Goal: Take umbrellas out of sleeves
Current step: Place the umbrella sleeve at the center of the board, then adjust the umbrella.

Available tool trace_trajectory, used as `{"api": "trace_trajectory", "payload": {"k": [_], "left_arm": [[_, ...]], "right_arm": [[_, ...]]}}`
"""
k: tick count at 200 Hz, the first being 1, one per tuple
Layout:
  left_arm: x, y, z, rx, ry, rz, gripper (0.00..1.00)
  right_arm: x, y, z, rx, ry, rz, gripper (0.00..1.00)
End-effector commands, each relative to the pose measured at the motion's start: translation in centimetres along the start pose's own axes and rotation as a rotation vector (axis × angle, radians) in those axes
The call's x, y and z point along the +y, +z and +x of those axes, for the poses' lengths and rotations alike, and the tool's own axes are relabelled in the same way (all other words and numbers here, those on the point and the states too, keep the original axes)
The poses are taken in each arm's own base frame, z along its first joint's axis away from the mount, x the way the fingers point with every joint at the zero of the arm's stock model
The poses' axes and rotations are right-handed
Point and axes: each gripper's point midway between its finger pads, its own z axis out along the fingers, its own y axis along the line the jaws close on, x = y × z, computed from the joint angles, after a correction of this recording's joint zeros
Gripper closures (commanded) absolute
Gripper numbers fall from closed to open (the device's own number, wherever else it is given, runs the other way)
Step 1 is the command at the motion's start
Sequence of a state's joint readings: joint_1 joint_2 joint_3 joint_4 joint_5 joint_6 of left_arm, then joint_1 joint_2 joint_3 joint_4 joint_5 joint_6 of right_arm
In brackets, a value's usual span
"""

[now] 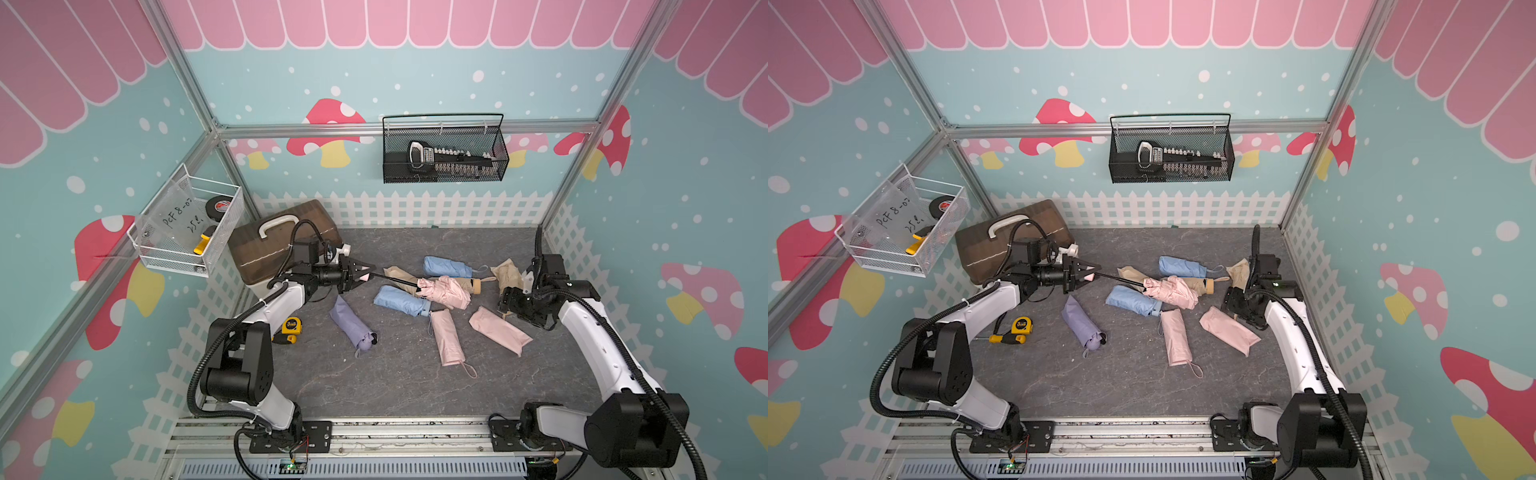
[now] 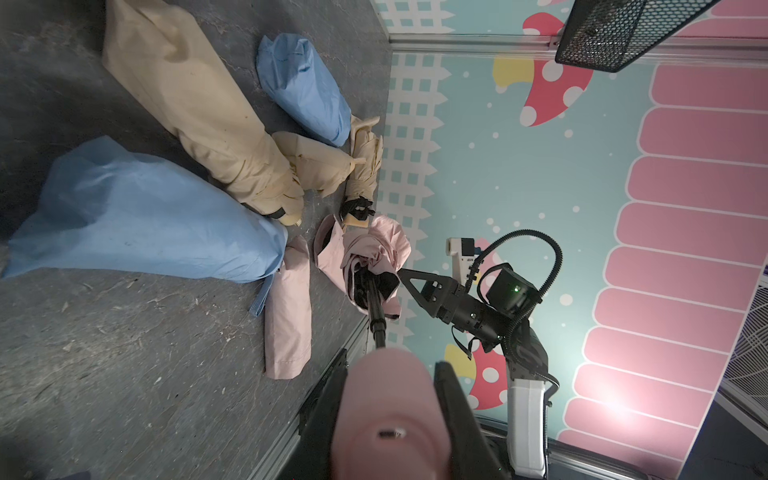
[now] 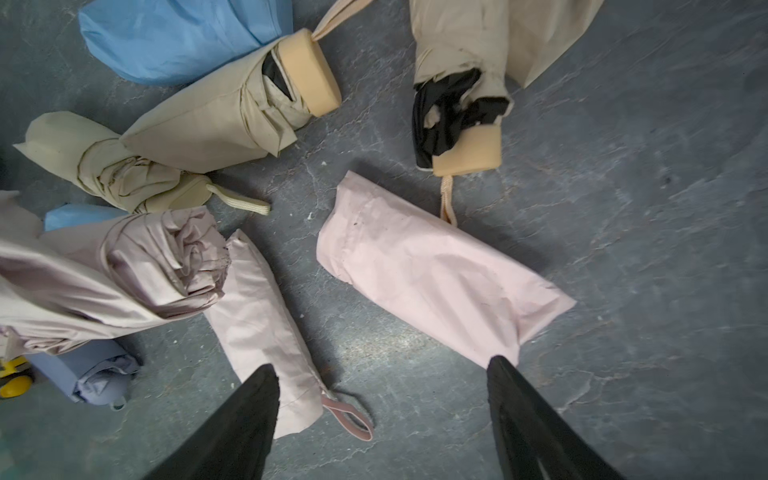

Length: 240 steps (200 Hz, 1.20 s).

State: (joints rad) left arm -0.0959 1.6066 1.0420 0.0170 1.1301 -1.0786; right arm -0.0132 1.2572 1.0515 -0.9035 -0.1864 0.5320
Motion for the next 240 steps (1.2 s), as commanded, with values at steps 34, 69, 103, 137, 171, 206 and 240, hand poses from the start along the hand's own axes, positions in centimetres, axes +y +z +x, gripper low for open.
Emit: {"api": "trace_trajectory", "payload": {"k": [34, 69, 103, 137, 171, 206, 240], "left_arm": [[-6.5, -0.5, -0.6, 0.011, 0.038, 0.281, 1.00], [-6.1, -0.3, -0.1, 0.037, 0.030, 0.280, 1.00], [-5.7, 0.0, 0.3, 0.055, 0.027, 0.268, 1.00], [-5.0, 0.1, 0.7, 0.064, 0.026, 0.245, 1.00], [-4.5, 0.2, 0.8, 0.067, 0.019, 0.233, 1.00], [-4.6, 0.3, 0.8, 0.077, 0.023, 0.232, 1.00], [-4.3, 0.8, 0.9, 0.092, 0.012, 0.217, 1.00]], "right_arm": [[2.5, 3.0, -0.2, 0.054, 0.045, -0.156, 0.28], [3.2, 3.3, -2.0, 0.020, 0.023, -0.164, 0.28], [3.5, 3.1, -3.4, 0.003, -0.005, -0.153, 0.28], [3.9, 2.1, -4.8, -0.024, -0.045, -0.140, 0.28], [4.5, 1.4, -5.2, -0.022, -0.084, -0.149, 0.28], [5.9, 1.5, -5.0, -0.008, -0.115, -0.181, 0.28], [8.3, 1.9, -4.9, 0.003, -0.179, -0.202, 0.28]]}}
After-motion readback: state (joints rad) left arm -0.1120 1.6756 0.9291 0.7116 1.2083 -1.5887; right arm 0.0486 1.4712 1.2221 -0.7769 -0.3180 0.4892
